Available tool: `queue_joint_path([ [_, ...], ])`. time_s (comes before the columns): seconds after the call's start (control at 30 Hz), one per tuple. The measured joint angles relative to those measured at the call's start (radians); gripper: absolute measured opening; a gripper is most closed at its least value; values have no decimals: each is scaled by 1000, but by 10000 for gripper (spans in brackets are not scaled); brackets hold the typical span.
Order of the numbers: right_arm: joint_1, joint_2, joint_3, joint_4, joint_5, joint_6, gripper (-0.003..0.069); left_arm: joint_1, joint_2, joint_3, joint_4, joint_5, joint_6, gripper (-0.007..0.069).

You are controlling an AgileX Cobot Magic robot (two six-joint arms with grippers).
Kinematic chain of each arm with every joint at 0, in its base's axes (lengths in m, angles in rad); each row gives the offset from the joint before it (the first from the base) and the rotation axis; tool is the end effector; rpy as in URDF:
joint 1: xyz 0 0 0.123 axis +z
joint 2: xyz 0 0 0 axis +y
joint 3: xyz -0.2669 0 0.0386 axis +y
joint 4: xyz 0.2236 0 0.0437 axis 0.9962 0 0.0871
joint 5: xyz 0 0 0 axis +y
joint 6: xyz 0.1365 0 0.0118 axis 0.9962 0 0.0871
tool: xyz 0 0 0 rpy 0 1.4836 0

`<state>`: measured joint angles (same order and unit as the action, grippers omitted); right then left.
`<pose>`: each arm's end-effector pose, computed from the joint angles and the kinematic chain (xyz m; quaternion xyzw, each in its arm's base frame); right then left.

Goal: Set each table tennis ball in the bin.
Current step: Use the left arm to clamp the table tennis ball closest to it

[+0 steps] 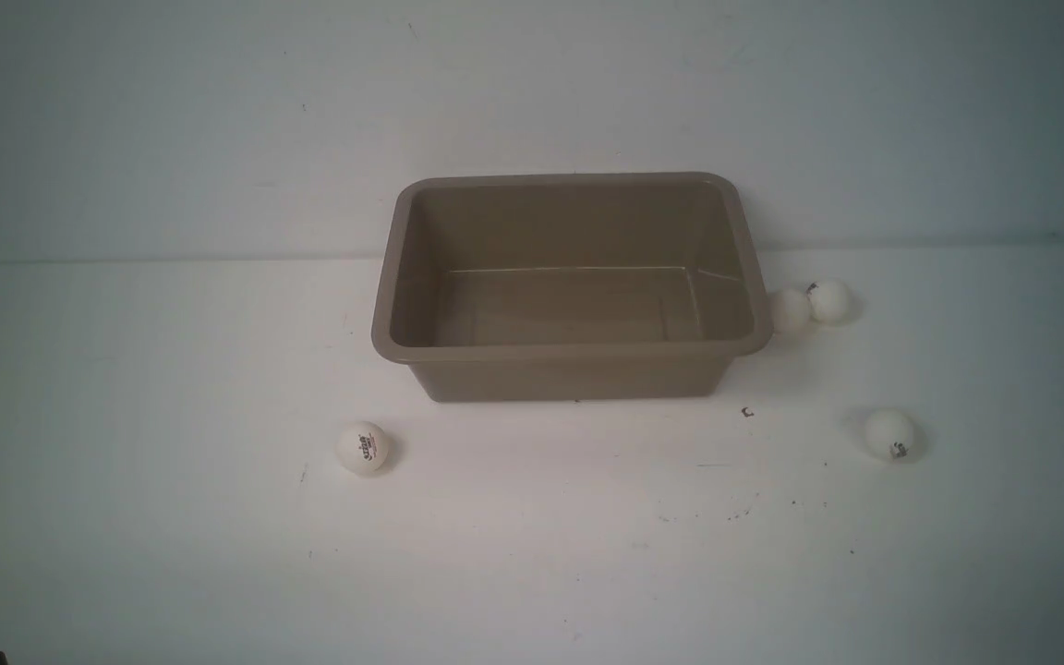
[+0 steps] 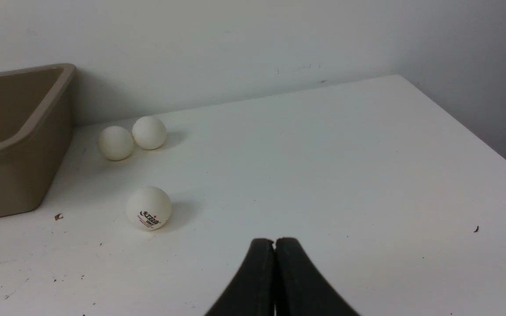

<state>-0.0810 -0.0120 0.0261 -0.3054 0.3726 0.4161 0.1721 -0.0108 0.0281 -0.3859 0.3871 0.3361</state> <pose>0.0860 -0.0221 0.1607 0.1170 0.7908 -0.0290 0.6000 0.0889 -0.0043 0.1595 -0.0359 0.8005 -0.0128 0.5981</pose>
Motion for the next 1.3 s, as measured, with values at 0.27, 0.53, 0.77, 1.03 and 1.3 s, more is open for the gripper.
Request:
queue_joint_path([
  [0.27,0,0,0,0,0,0,-16,0,0,0,0,0,0,-4],
  [0.53,0,0,0,0,0,0,-16,0,0,0,0,0,0,-4],
  [0.77,0,0,0,0,0,0,-16,0,0,0,-7,0,0,-4],
  [1.03,0,0,0,0,0,0,-16,0,0,0,-255,1,-23,-4],
  [1.3,0,0,2,95,-73,93,-16,0,0,0,-685,-6,-26,-4],
])
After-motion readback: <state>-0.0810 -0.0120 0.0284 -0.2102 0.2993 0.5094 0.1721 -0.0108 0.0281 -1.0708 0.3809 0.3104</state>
